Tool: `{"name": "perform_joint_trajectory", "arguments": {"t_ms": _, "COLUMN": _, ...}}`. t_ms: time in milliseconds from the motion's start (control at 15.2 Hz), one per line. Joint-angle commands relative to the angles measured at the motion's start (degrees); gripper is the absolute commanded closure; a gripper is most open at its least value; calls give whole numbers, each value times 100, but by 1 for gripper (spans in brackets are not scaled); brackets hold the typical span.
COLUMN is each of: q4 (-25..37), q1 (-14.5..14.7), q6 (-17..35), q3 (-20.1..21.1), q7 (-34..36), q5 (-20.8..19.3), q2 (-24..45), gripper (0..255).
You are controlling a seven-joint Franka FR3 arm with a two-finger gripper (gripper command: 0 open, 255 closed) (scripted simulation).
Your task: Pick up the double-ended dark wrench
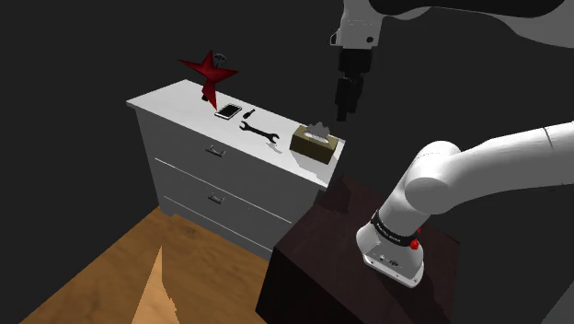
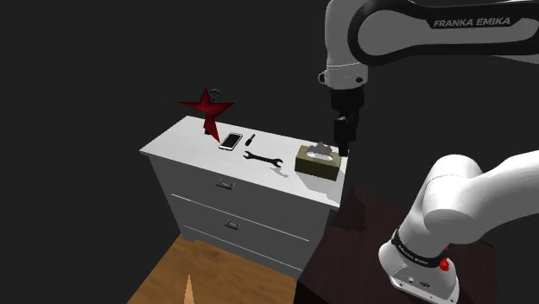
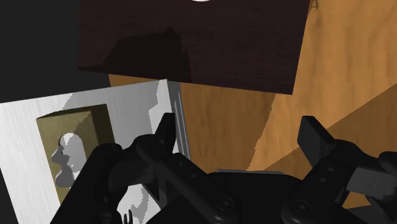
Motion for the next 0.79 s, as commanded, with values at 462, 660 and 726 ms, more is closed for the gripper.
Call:
{"name": "perform_joint_trajectory", "arguments": {"t_ms": 462, "q4": -27, "q1": -97, "q6": 1342, "q3": -144, "q7": -399, "q5": -280, "q2": 1166, "gripper": 0}}
{"name": "perform_joint_trajectory", "arguments": {"t_ms": 660, "q4": 85, "q1": -136, "q6": 1873, "q3": -202, "q7": -543, "q5": -377, "q2": 1738, "gripper": 0}}
{"name": "perform_joint_trajectory", "arguments": {"t_ms": 726, "q4": 138, "q1": -147, "q6": 2041, "q3": -221, "q7": -588, "q5": -406, "q2": 1935, "gripper": 0}}
